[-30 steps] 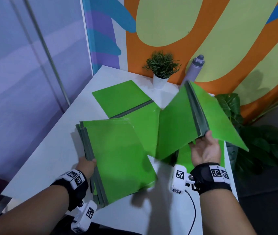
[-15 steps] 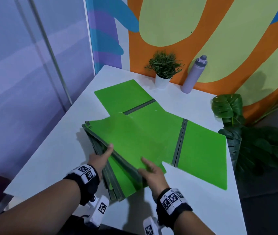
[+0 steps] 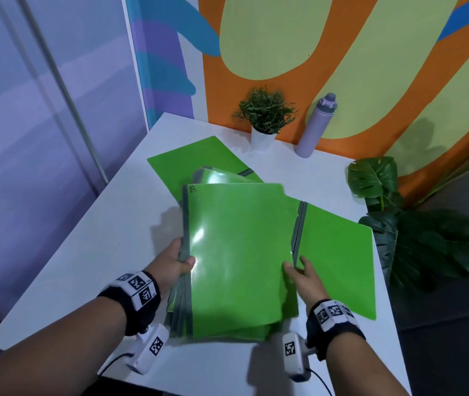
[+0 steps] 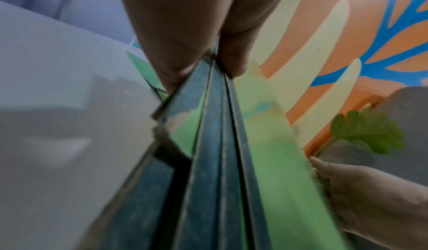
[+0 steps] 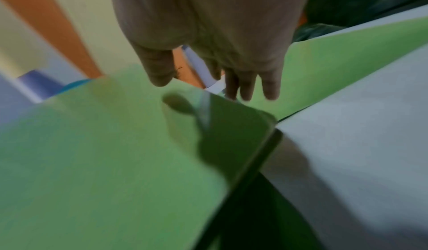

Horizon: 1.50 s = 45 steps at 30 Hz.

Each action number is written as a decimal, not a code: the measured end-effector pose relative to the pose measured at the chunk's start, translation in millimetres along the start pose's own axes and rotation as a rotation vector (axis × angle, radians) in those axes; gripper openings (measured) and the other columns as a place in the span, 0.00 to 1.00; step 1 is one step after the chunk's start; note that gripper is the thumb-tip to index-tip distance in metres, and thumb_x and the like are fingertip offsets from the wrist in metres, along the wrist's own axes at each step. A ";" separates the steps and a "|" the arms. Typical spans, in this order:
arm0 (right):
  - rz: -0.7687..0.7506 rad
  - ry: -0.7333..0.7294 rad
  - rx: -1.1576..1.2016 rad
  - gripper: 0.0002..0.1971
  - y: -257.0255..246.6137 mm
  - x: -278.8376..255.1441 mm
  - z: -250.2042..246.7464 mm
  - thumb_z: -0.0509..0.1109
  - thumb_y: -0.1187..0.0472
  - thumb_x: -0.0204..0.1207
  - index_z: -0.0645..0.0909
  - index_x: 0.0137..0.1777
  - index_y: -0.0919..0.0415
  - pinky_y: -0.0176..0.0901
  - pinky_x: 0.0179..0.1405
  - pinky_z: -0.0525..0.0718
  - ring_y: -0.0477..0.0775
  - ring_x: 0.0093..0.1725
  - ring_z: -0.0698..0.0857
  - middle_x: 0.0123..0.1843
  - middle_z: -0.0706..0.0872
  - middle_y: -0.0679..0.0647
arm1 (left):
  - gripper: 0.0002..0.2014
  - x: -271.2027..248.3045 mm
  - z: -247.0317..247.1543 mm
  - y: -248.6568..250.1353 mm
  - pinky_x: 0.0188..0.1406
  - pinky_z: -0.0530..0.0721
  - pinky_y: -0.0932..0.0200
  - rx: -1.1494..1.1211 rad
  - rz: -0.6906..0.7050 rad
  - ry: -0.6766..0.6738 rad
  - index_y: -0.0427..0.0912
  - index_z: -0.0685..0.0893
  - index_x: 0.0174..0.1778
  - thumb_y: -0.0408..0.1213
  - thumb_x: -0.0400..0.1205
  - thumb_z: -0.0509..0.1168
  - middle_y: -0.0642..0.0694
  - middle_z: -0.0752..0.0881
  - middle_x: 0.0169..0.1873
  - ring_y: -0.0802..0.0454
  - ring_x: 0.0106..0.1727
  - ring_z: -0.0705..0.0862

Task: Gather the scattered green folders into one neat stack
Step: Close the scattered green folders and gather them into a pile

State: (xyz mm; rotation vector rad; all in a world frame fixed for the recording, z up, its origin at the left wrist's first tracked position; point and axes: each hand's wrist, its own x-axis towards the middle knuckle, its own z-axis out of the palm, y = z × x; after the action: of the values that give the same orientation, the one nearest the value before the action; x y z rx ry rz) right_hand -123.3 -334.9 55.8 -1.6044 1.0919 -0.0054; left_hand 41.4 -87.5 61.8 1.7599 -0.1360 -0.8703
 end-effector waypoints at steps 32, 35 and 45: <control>0.250 0.302 0.286 0.26 43.5 11.5 -68.3 0.62 0.60 0.80 0.63 0.78 0.53 0.73 0.73 0.61 0.70 0.78 0.61 0.81 0.62 0.58 | 0.28 78.9 42.0 -32.2 0.58 0.86 0.46 1.161 -0.007 0.208 0.40 0.74 0.71 0.46 0.77 0.70 0.39 0.81 0.61 0.40 0.59 0.84; 0.280 0.270 0.242 0.26 44.8 5.9 -51.9 0.62 0.59 0.80 0.62 0.78 0.53 0.73 0.70 0.65 0.71 0.77 0.62 0.81 0.63 0.58 | 0.33 67.1 24.4 -52.7 0.60 0.85 0.47 1.146 -0.113 0.288 0.38 0.70 0.72 0.49 0.74 0.72 0.38 0.79 0.61 0.39 0.60 0.83; 0.309 0.178 0.056 0.24 70.1 -6.9 -6.1 0.58 0.58 0.81 0.63 0.77 0.56 0.70 0.69 0.71 0.69 0.72 0.71 0.75 0.70 0.64 | 0.28 24.7 -9.0 -80.7 0.56 0.86 0.49 1.197 -0.292 0.290 0.35 0.85 0.57 0.58 0.76 0.66 0.37 0.81 0.57 0.41 0.54 0.85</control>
State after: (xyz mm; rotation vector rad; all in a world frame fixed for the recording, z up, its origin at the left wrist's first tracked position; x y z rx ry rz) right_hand -174.7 -330.3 7.4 -1.3910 1.4574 0.0264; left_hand 38.7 -62.0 -19.1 3.0648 -0.2398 -0.7588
